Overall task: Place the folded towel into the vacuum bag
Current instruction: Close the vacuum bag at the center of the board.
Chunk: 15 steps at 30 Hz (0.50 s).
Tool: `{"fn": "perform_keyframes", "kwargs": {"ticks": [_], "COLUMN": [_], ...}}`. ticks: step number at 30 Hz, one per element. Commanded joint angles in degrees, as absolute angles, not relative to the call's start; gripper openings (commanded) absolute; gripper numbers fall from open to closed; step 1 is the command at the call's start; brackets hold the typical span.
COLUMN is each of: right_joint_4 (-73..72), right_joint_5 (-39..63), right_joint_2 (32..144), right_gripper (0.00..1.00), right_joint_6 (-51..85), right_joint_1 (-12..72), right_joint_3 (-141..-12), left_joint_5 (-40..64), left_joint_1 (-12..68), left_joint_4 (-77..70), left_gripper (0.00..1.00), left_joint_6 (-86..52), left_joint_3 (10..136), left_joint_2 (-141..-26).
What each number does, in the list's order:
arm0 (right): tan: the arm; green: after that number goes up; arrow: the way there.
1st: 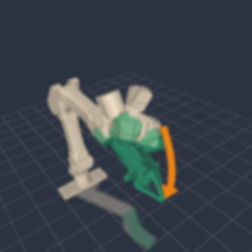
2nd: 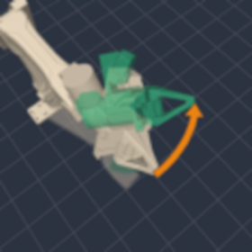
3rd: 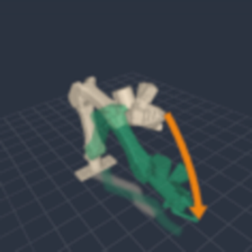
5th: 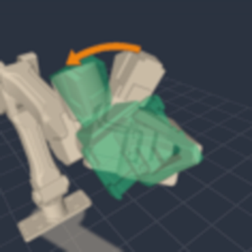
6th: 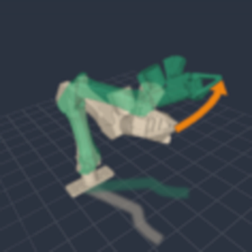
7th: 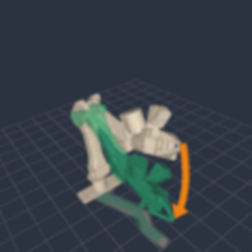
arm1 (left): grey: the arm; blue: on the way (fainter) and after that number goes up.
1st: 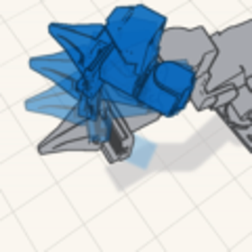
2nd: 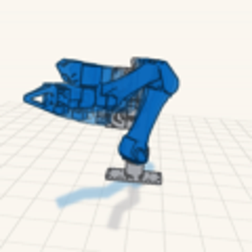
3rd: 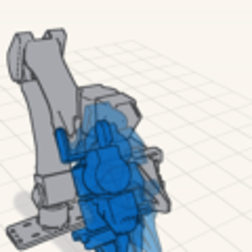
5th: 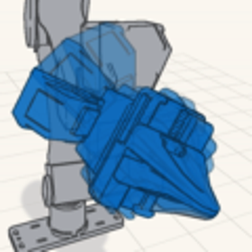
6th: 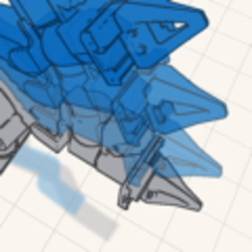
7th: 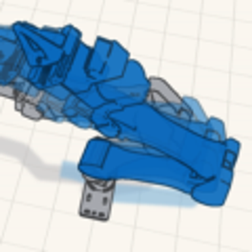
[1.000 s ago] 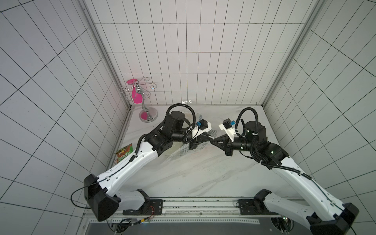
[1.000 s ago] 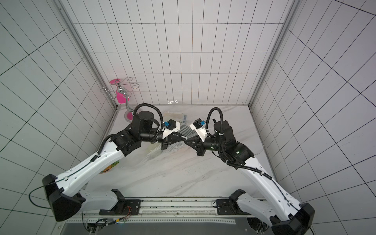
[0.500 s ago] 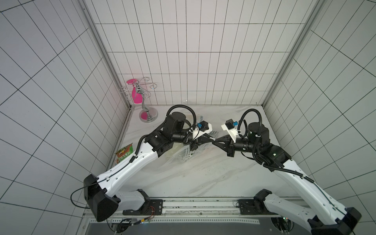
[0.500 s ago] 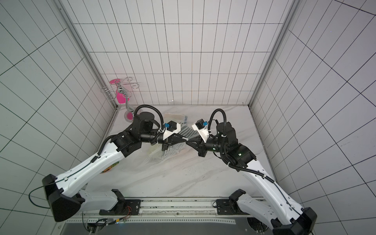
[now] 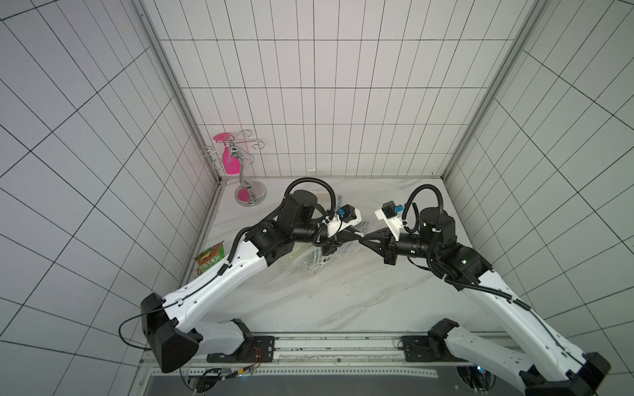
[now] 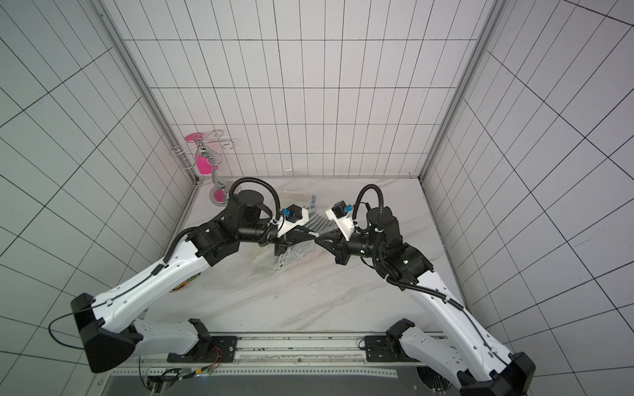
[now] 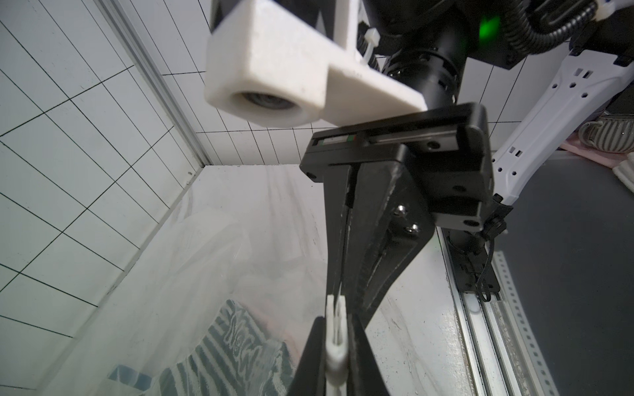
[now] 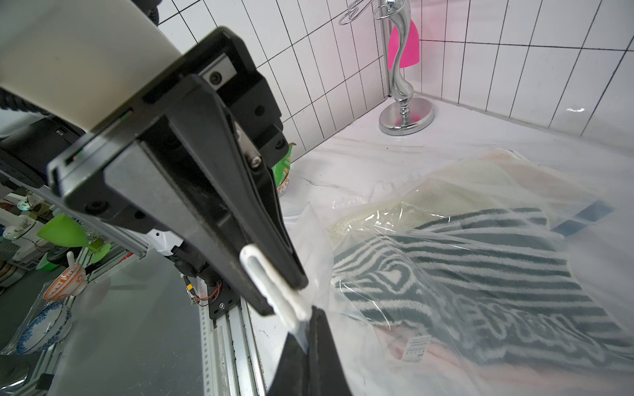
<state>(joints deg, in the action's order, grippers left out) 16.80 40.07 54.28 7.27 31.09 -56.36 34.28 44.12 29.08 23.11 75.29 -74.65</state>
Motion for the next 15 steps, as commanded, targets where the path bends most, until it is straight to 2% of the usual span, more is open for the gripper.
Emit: {"fn": "perform_keyframes", "kwargs": {"ticks": [1, 15], "right_joint_4": [5.3, 7.6], "right_joint_5": [41.1, 39.7], "right_joint_2": [49.9, 50.3], "right_gripper": [0.0, 0.0], "right_joint_6": [8.5, 9.4], "right_joint_1": [29.0, 28.7], "right_joint_3": [-57.3, -57.7], "left_joint_5": [29.1, 24.9], "left_joint_1": [43.8, 48.3], "left_joint_4": [42.8, 45.1], "left_gripper": [0.0, 0.0], "left_joint_6": [22.2, 17.4], "left_joint_3": [75.3, 80.6], "left_joint_2": [-76.3, -77.9]}}
